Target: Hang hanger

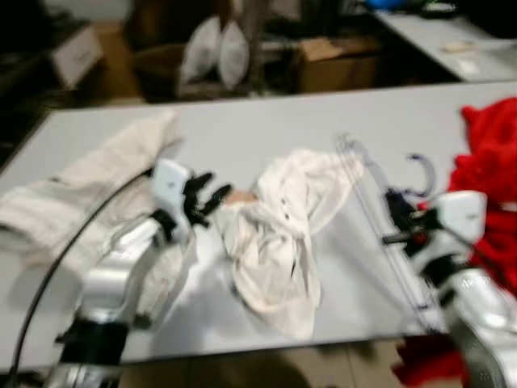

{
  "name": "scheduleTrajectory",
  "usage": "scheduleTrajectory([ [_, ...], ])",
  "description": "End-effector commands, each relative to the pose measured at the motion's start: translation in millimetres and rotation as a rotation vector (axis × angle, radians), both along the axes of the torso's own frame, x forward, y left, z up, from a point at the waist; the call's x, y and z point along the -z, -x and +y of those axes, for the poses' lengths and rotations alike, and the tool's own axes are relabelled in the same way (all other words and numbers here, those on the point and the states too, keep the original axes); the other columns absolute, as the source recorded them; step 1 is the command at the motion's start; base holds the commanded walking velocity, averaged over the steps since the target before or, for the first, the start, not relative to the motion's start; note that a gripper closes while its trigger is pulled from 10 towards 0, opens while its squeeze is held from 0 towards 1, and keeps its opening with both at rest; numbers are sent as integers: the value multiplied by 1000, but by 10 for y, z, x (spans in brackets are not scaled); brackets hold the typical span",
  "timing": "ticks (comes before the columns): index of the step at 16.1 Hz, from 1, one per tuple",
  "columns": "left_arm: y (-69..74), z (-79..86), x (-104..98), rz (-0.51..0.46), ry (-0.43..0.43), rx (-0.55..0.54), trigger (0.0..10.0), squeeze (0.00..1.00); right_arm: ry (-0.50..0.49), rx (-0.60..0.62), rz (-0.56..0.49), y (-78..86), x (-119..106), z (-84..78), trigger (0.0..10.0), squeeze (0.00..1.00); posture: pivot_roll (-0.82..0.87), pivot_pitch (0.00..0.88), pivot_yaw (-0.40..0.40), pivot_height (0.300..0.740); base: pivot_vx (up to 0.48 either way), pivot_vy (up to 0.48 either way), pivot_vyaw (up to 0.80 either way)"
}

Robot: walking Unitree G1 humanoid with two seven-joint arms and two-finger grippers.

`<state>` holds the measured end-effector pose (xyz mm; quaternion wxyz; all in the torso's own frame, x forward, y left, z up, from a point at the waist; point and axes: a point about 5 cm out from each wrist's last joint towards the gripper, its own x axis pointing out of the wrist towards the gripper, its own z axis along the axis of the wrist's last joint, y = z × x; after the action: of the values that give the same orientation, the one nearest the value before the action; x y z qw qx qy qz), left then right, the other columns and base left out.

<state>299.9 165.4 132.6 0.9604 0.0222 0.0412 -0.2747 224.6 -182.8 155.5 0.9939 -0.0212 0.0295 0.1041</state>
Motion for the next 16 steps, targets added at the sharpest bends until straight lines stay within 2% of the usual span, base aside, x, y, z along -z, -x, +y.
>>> scheduleTrajectory([
  [1,-10,-75,-20,-11,-4,13,10000,0,19,9,0,-1,6,-51,10000,0,6,0,59,740,0,-480,0],
  [2,-12,-81,-17,12,26,10,10000,0,29,-14,-8,-2,-1,-51,10000,0,10,0,58,740,0,0,0],
  [3,-4,-92,-45,17,60,42,10000,1000,40,-45,-10,1,-10,-62,10000,0,13,0,55,740,0,0,0],
  [4,-1,-89,-49,20,67,45,10000,1000,52,-55,-10,5,-8,-69,10000,0,14,0,55,740,0,0,0],
  [6,6,-43,1,46,-22,42,10000,1000,61,-87,3,42,-4,-110,10000,0,16,0,55,740,0,0,0],
  [7,12,-34,21,61,-37,45,10000,1000,65,-96,6,55,-5,-120,10000,0,16,0,54,740,0,0,0],
  [16,12,-34,21,61,-37,45,10000,1000,65,-96,6,55,-5,-120,10000,0,16,0,54,740,0,0,0],
])
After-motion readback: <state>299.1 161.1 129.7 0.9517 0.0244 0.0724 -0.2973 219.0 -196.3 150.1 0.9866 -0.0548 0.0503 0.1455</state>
